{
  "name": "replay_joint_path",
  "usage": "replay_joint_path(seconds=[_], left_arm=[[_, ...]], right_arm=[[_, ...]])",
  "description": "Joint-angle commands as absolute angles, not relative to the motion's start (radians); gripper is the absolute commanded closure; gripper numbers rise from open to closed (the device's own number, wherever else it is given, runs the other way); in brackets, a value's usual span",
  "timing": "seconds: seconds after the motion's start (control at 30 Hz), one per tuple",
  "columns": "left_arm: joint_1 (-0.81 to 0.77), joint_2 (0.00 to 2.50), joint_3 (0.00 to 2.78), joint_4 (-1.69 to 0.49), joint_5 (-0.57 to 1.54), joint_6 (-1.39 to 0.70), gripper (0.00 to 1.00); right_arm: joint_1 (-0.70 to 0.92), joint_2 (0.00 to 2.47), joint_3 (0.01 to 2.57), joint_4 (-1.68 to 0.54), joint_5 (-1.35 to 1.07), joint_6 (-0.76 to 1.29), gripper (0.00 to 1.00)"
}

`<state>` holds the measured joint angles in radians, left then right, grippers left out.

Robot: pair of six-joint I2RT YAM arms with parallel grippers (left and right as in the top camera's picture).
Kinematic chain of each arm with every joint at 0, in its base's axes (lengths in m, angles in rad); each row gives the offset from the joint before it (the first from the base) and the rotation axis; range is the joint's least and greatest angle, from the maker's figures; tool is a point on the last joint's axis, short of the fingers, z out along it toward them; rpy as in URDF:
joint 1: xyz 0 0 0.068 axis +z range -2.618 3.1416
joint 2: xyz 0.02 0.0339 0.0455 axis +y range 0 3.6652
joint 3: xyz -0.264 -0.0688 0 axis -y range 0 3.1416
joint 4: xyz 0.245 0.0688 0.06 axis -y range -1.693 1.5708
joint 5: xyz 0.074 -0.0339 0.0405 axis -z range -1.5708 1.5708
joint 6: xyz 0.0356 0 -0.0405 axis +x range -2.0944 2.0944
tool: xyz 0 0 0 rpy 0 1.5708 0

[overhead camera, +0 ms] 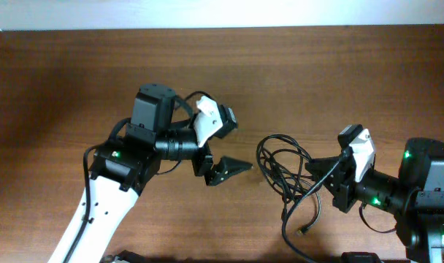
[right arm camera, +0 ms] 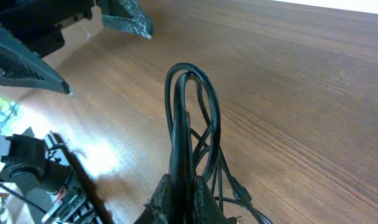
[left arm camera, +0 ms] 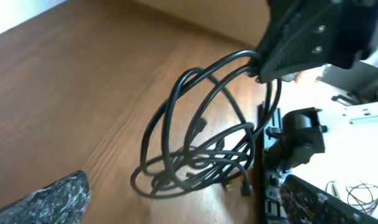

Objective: Untangle cables

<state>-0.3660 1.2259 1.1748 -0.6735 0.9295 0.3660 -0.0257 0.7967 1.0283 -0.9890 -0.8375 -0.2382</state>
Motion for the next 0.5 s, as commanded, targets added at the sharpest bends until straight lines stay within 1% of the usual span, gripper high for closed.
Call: replay_joint_path(seconds=[0.0,0.13,0.17,0.23,0.27,0.3,0.33,0.37,0.4,0.43,0.47], left_arm=[[-0.396,1.213,1.182,-0.677,1.014,0.464,0.01],[-0.425,1.225,1.182,-0.684,0.999,0.474,0.01],[-0.425,1.225,1.181,-0.688,0.999,0.474,0.02],[-0.425,1.225,1.181,-0.691,0.999,0.474,0.15],[-0.425,1.225,1.181,-0.691,0.999,0.474,0.16],[-0.425,1.225,1.181,-0.691,0.999,0.474,0.27],[-0.425,1.225,1.181,-0.691,0.999,0.474,0.43],[-0.425,1.225,1.181,-0.691,0.999,0.474,0.75],[-0.425,1.225,1.181,-0.691,0.999,0.474,0.89],[-0.425,1.229,1.181,-0.691,0.999,0.474,1.00],[-0.425,1.234,1.181,-0.692,0.999,0.474,1.00]], right_arm=[[-0.027,0.793,1.025,-0.984,-0.986,-0.259,0.96],[-0.027,0.793,1.025,-0.984,-1.056,-0.281,0.96],[-0.027,0.793,1.025,-0.980,-1.087,-0.282,0.96],[-0.027,0.793,1.025,-0.980,-1.136,-0.285,0.96],[-0.027,0.793,1.025,-0.980,-1.161,-0.291,0.96],[-0.027,0.793,1.025,-0.980,-1.177,-0.304,0.96],[-0.027,0.793,1.025,-0.976,-1.179,-0.303,0.96],[-0.027,0.793,1.025,-0.976,-1.179,-0.303,0.96],[-0.027,0.793,1.025,-0.976,-1.179,-0.303,0.96],[-0.027,0.793,1.025,-0.976,-1.179,-0.303,0.96],[-0.027,0.793,1.025,-0.976,-1.179,-0.303,0.96]])
